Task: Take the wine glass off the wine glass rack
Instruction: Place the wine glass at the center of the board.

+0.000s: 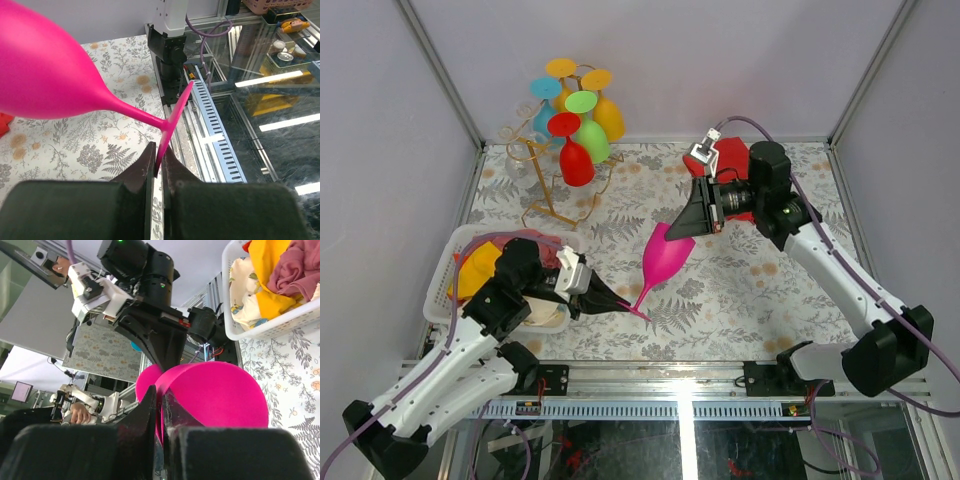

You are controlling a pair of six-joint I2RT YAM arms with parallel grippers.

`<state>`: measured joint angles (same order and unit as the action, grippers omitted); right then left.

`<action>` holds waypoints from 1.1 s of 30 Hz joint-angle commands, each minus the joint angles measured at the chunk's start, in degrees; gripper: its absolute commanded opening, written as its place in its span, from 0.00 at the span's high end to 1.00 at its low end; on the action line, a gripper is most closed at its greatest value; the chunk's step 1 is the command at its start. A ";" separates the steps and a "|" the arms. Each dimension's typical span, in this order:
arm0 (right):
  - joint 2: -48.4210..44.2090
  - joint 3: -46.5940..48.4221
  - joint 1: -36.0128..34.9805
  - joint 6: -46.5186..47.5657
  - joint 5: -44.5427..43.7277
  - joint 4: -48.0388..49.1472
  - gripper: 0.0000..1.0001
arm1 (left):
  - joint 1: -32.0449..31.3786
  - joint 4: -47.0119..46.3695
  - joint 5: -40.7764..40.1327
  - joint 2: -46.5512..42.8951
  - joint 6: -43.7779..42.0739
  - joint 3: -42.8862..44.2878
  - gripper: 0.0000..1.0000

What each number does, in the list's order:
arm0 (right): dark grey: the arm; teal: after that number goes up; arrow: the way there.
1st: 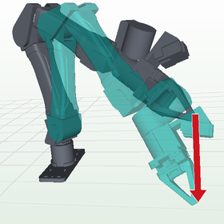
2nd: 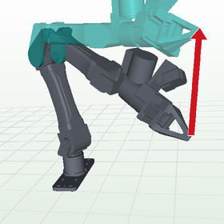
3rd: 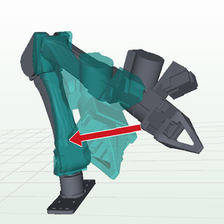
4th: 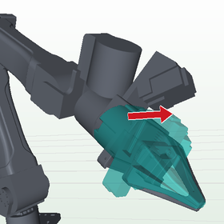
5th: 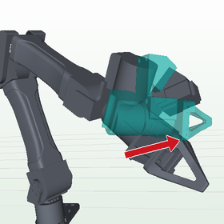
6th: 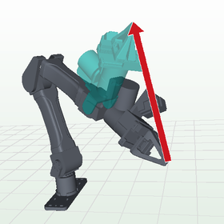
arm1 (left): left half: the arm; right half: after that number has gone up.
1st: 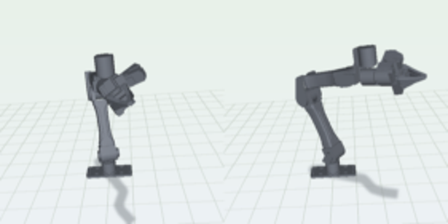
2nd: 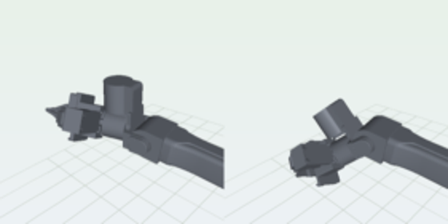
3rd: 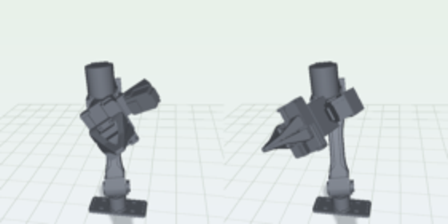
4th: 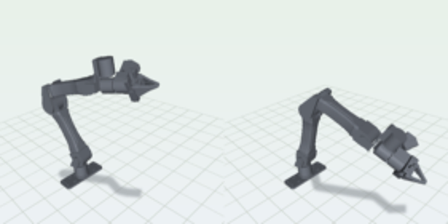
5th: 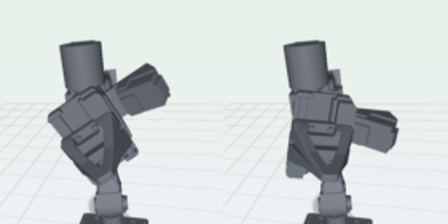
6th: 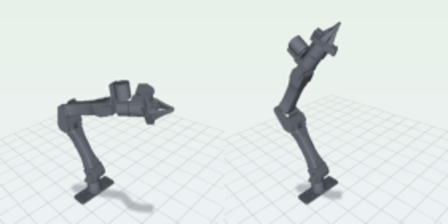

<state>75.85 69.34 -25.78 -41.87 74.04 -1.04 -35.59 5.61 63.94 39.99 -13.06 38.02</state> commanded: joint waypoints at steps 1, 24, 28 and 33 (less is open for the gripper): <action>-3.50 -0.27 -0.75 -0.68 3.17 5.61 1.00 | 0.13 -1.51 -3.06 0.07 -0.01 1.17 0.99; -4.84 7.23 -0.82 20.45 -14.95 -22.76 1.00 | 0.17 0.72 -9.07 -1.61 3.79 1.74 0.21; -4.76 8.14 -0.84 22.93 -18.51 -26.24 1.00 | 0.17 1.33 -10.00 -1.88 3.97 2.01 0.19; -4.75 8.28 -0.81 24.71 -23.53 -28.32 1.00 | 0.20 1.60 -12.44 -2.57 4.72 2.17 0.00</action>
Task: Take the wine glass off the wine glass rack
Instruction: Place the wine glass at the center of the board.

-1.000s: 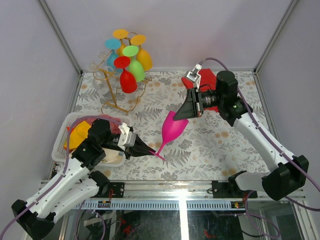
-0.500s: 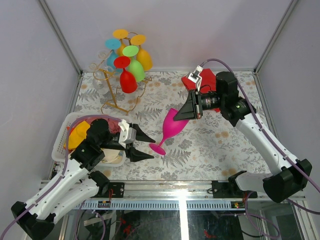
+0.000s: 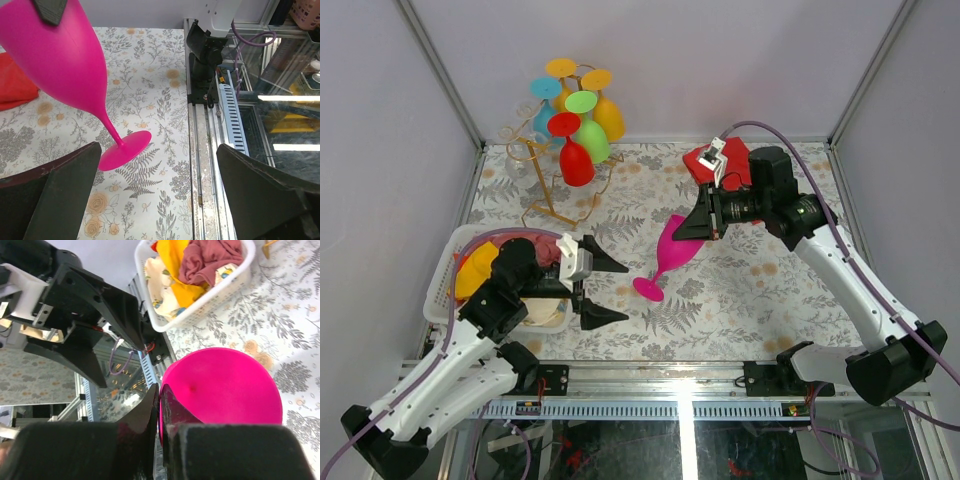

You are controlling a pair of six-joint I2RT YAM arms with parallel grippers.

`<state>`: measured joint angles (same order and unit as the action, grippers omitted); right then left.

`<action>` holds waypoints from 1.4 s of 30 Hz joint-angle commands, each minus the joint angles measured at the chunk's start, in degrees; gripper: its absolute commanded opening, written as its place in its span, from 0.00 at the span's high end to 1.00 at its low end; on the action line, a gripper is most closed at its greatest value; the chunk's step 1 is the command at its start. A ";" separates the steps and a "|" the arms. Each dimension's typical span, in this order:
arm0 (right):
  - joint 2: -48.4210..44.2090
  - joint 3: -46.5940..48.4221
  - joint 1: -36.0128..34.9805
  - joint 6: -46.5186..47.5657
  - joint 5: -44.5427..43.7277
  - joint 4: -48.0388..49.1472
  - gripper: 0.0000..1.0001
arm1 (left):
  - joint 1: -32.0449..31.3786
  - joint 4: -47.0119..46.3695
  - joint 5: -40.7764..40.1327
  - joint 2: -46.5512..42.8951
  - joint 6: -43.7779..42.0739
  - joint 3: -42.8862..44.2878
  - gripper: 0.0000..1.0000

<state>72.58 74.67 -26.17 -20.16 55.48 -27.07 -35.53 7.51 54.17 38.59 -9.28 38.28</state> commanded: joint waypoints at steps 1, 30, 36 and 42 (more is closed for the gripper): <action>-1.49 2.99 -0.43 3.35 -6.28 -2.75 1.00 | 0.11 -0.30 -3.26 -1.30 1.22 1.92 0.00; 1.80 -2.91 -7.93 9.34 -50.50 -1.35 1.00 | 0.10 2.90 -46.89 -3.43 37.06 6.94 0.00; 6.13 -6.03 -11.57 10.92 -55.74 3.95 1.00 | 0.11 13.26 -53.46 -1.78 42.16 11.80 0.00; 10.24 -6.95 -14.82 10.59 -57.81 8.16 1.00 | 0.10 14.90 -56.30 -2.95 45.66 12.36 0.00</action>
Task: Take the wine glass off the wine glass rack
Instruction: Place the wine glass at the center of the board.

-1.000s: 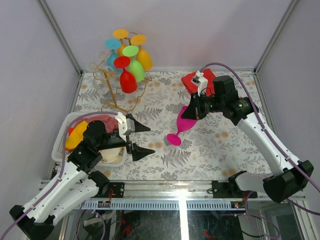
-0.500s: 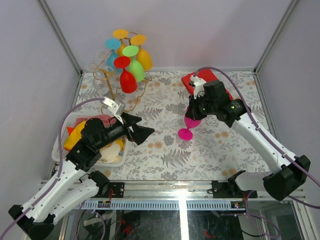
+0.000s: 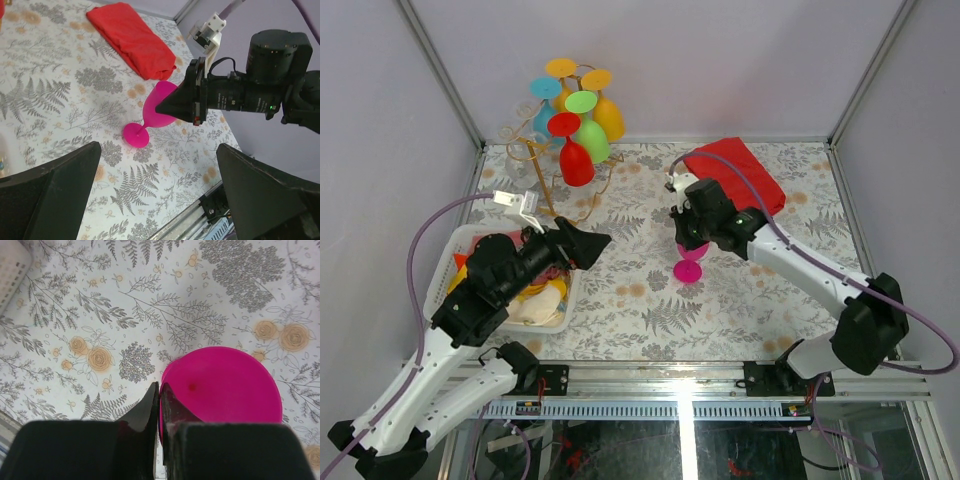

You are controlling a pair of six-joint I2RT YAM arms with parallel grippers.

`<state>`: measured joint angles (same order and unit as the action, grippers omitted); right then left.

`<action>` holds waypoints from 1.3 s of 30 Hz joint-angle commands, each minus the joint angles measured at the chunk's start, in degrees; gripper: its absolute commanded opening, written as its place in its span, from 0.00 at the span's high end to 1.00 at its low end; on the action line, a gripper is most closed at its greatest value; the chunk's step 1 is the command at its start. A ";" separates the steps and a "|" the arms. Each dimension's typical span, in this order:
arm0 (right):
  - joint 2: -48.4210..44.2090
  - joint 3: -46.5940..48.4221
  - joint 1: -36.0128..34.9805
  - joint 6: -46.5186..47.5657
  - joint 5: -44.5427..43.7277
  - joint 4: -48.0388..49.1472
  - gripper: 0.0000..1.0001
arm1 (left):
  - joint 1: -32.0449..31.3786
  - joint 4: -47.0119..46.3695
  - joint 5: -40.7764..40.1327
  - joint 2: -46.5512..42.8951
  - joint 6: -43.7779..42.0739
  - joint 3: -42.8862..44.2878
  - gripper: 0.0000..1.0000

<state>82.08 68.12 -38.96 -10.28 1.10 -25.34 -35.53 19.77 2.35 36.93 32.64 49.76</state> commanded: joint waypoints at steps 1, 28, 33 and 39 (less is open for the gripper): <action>1.17 -0.42 -2.48 0.69 -3.90 7.01 1.00 | 0.10 2.75 -5.25 -1.98 4.15 0.79 0.00; 10.11 7.51 -3.40 0.59 -11.75 6.35 0.52 | 0.11 9.64 -9.65 -0.79 5.27 5.84 0.00; 6.99 8.30 -3.40 1.14 -10.35 5.82 0.30 | 0.11 9.85 -9.22 1.10 5.67 7.60 0.00; 1.12 9.07 -3.35 2.49 -9.38 5.55 0.14 | 0.11 14.22 -4.23 7.00 1.28 15.51 0.00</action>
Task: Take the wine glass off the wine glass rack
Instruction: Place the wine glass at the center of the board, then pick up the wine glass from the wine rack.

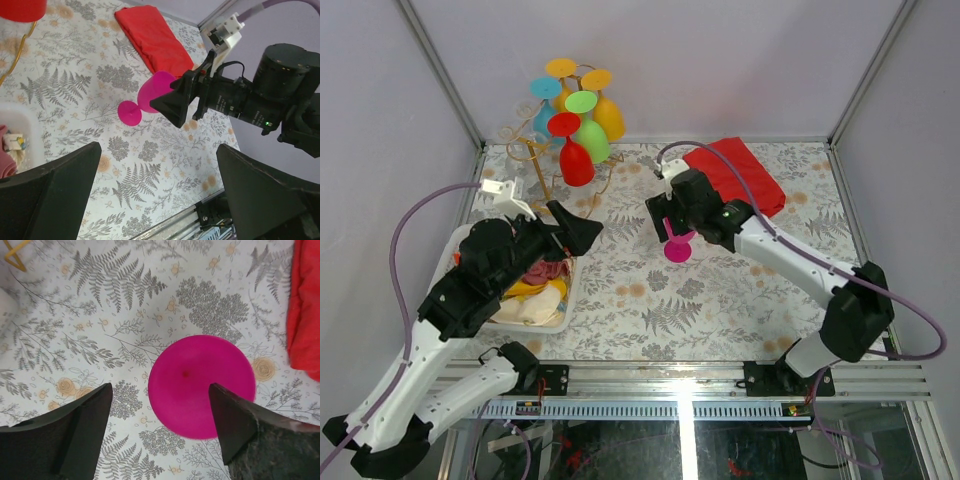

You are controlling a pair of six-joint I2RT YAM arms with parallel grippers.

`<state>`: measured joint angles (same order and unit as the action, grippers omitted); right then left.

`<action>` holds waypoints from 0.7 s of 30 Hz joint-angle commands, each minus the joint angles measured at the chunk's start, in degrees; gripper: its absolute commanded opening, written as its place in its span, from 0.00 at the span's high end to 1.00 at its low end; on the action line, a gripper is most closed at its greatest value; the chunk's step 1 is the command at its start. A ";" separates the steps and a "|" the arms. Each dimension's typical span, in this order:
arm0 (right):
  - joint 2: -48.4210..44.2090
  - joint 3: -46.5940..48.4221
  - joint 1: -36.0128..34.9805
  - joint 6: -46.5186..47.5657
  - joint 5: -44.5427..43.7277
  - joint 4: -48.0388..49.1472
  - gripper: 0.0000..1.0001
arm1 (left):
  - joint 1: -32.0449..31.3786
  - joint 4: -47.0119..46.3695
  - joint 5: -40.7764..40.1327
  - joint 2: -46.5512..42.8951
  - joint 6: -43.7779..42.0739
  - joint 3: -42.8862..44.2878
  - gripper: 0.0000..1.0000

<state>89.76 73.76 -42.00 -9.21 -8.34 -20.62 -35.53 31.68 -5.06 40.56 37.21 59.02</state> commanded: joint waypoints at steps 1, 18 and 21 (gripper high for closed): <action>-7.68 3.35 -0.36 1.67 0.05 0.84 0.12 | 0.09 3.79 3.62 5.17 -3.96 7.96 0.00; -32.28 -12.27 -0.37 0.11 -0.99 12.30 0.01 | 8.27 11.38 5.57 24.24 -12.22 36.90 0.00; -33.11 -11.91 -0.30 -0.56 -1.32 10.93 0.01 | 16.60 9.49 12.28 25.69 -12.04 37.13 0.00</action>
<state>57.91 61.58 -42.00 -8.51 -8.43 -13.47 -27.09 40.64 0.01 64.36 27.51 94.85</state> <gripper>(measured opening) 0.992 0.997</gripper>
